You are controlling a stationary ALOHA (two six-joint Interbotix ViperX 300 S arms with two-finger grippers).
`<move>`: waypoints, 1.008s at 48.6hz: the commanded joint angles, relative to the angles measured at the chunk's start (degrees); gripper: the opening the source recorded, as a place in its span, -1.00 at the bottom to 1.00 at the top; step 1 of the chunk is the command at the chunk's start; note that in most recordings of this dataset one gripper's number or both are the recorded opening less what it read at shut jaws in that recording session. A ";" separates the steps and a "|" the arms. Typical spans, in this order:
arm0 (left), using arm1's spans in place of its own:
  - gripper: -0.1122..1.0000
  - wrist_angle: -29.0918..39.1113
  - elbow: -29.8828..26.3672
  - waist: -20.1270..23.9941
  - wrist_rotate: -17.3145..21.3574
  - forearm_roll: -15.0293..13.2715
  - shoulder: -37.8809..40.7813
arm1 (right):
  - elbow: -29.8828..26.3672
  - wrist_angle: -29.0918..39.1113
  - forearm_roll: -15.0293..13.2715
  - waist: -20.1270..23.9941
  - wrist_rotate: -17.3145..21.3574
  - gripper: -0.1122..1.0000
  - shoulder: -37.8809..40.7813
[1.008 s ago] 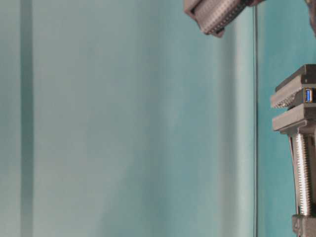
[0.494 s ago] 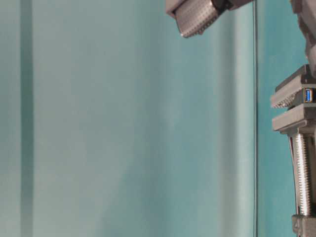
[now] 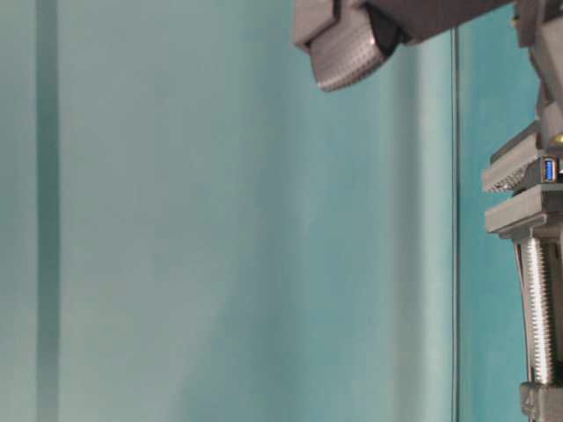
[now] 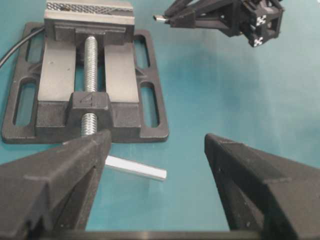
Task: Insert the USB cable into the fixed female connector.
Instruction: 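Align the USB plug with the port between the vise jaws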
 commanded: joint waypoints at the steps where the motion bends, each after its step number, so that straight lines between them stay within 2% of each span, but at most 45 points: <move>1: 0.88 -0.53 -0.62 0.09 -0.53 0.09 0.70 | -1.14 -0.79 0.00 -0.70 -0.09 -0.41 -0.88; 38: 0.88 -0.53 -0.35 0.09 -0.53 0.09 0.70 | -2.29 -0.79 0.26 -2.46 -0.18 -0.41 0.00; 49: 0.88 -0.62 -0.35 0.09 -0.53 0.18 0.70 | -2.64 -1.05 2.55 -2.90 -0.09 -0.41 0.00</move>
